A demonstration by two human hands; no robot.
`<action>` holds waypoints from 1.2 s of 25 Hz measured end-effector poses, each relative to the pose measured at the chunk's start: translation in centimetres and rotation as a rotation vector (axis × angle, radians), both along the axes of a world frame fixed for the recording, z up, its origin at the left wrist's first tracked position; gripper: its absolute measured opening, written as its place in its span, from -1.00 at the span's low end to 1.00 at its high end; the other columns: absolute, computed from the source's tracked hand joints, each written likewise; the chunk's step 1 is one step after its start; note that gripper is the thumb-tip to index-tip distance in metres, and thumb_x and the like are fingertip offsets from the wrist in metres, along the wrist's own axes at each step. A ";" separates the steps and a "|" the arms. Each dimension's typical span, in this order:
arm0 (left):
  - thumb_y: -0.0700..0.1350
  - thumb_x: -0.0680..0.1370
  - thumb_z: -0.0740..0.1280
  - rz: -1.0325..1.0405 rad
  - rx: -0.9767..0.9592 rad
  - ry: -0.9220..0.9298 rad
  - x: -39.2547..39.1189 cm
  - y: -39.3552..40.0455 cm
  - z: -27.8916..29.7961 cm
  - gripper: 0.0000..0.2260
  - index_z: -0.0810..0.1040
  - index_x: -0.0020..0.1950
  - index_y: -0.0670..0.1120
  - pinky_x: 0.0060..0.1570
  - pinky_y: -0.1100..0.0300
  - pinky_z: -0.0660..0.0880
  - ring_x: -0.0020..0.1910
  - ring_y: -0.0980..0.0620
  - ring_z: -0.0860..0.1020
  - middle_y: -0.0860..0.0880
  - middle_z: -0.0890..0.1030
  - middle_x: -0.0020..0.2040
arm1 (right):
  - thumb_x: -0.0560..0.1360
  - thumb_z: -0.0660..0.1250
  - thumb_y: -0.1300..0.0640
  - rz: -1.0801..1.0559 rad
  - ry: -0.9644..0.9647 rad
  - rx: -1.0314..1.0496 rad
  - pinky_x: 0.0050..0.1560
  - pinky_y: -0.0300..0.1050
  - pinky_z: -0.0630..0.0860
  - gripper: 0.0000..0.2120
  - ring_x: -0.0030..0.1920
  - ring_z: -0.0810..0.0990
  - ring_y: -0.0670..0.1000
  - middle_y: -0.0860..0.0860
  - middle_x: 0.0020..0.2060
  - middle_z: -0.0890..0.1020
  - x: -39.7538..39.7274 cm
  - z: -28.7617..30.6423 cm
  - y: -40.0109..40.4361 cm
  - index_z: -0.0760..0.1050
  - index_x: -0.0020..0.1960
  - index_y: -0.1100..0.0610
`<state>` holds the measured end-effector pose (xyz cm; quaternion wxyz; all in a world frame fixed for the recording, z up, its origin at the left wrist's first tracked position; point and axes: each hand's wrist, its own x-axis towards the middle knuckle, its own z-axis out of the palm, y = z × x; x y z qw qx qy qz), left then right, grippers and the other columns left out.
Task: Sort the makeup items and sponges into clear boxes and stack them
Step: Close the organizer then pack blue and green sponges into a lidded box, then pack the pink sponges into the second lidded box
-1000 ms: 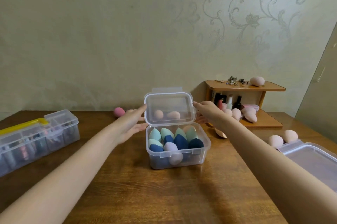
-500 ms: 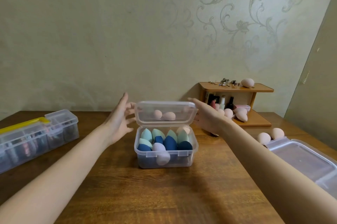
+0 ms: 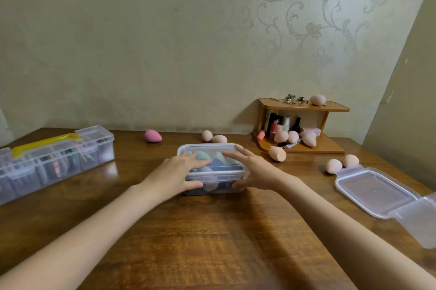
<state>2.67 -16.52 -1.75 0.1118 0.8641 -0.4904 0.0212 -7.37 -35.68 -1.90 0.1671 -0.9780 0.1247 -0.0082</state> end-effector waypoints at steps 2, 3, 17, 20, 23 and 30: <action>0.06 0.55 0.27 0.015 0.054 -0.060 -0.4 0.3 0.1 -0.46 0.15 0.49 0.18 0.44 -0.03 0.21 0.53 -0.07 0.11 -0.05 0.14 0.55 | 0.43 0.42 0.08 0.018 -0.020 -0.078 0.39 0.07 0.30 -0.22 0.49 0.19 0.13 -0.03 0.55 -0.05 -0.1 0.2 0.6 0.06 0.48 -0.23; 0.06 0.56 0.26 0.020 0.077 -0.074 -0.5 0.5 0.2 -0.46 0.14 0.50 0.16 0.42 -0.02 0.26 0.52 -0.08 0.14 -0.06 0.14 0.54 | 0.42 0.43 0.08 0.018 -0.019 -0.099 0.38 0.07 0.31 -0.21 0.48 0.21 0.13 -0.03 0.55 -0.04 0.1 0.3 0.9 0.06 0.48 -0.22; 0.26 0.50 0.22 0.584 0.423 -0.145 5.4 11.2 3.7 -0.49 0.30 0.34 0.00 0.44 -0.18 0.08 0.36 -0.11 0.38 -0.06 0.49 0.34 | 0.52 0.30 0.19 0.306 -0.110 0.111 0.39 0.04 0.36 -0.28 0.48 0.22 0.15 -0.01 0.55 -0.12 8.8 -1.0 15.1 -0.01 0.53 -0.08; 0.16 0.54 0.22 0.554 0.407 -0.225 5.4 10.7 3.7 -0.58 0.33 0.32 -0.02 0.46 -0.16 0.01 0.36 -0.06 0.39 -0.03 0.50 0.30 | 0.52 0.29 0.13 0.222 -0.133 0.035 0.44 0.08 0.25 -0.34 0.50 0.15 0.14 0.00 0.55 -0.06 7.7 -0.3 13.9 0.05 0.52 -0.03; 0.07 0.54 0.25 0.264 0.193 -0.236 2.7 7.1 3.1 -0.54 0.26 0.40 0.00 0.41 -0.05 0.17 0.39 -0.03 0.34 0.00 0.38 0.40 | 0.50 0.28 0.02 0.013 -0.117 -0.271 0.45 0.24 0.04 -0.49 0.51 -0.04 0.22 0.09 0.51 0.08 4.6 0.4 10.0 0.28 0.42 0.00; 0.07 0.54 0.27 -0.391 0.218 0.055 -7.3 -5.2 -0.8 -0.52 0.22 0.44 0.18 0.39 -0.03 0.29 0.42 -0.12 0.27 -0.05 0.20 0.49 | 0.52 0.20 0.12 -0.456 0.166 -0.410 0.41 0.28 0.06 -0.66 0.48 0.01 0.28 0.18 0.42 0.22 -9.5 0.9 0.4 0.40 0.29 0.08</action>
